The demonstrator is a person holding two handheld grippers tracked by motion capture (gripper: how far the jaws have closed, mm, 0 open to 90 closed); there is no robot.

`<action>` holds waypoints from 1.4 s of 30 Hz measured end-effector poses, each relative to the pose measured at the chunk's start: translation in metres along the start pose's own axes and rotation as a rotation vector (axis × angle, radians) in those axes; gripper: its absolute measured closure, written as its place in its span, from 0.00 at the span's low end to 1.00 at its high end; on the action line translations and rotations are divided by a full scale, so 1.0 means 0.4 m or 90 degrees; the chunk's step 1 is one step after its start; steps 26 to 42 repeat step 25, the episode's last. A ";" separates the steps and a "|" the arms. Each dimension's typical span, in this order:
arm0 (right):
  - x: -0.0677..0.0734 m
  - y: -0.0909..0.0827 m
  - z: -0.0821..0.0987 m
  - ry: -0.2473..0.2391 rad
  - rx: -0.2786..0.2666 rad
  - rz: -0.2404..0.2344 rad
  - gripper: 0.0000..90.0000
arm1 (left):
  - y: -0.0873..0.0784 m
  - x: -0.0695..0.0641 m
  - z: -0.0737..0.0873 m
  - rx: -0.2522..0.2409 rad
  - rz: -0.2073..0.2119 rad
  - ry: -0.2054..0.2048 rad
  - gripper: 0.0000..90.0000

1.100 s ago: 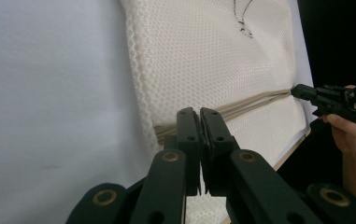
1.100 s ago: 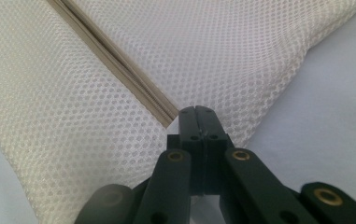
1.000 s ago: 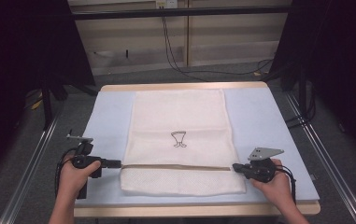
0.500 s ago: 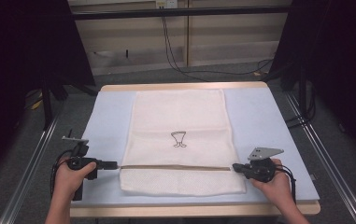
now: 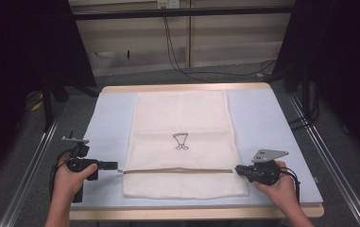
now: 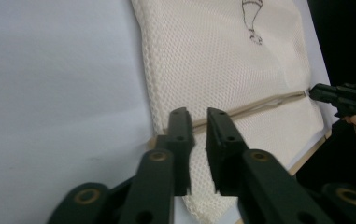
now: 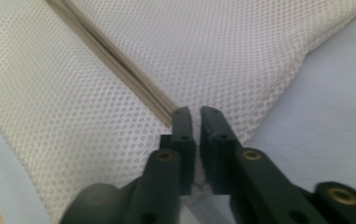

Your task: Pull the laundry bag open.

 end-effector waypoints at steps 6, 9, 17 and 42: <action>-0.030 -0.024 -0.011 0.025 -0.026 0.045 0.67 | -0.018 0.008 -0.034 -0.085 -0.061 0.061 0.77; -0.046 -0.040 -0.024 0.047 -0.041 0.066 0.52 | -0.023 0.011 -0.056 -0.142 -0.098 0.093 0.60; -0.096 -0.056 -0.028 0.076 -0.072 0.128 0.24 | -0.022 0.041 -0.093 -0.229 -0.193 0.216 0.32; -0.120 -0.055 -0.010 0.083 -0.057 0.139 0.21 | -0.015 0.078 -0.108 -0.251 -0.243 0.244 0.24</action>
Point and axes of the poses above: each handheld gripper's, and its own axes: y roughly forward along the jaws, z roughly out of its underside, x roughly to its left, the point moved 9 cm from there along y, roughly forward along the jaws, and after that the axes turned 6 degrees about x, right-handed, at the moved point
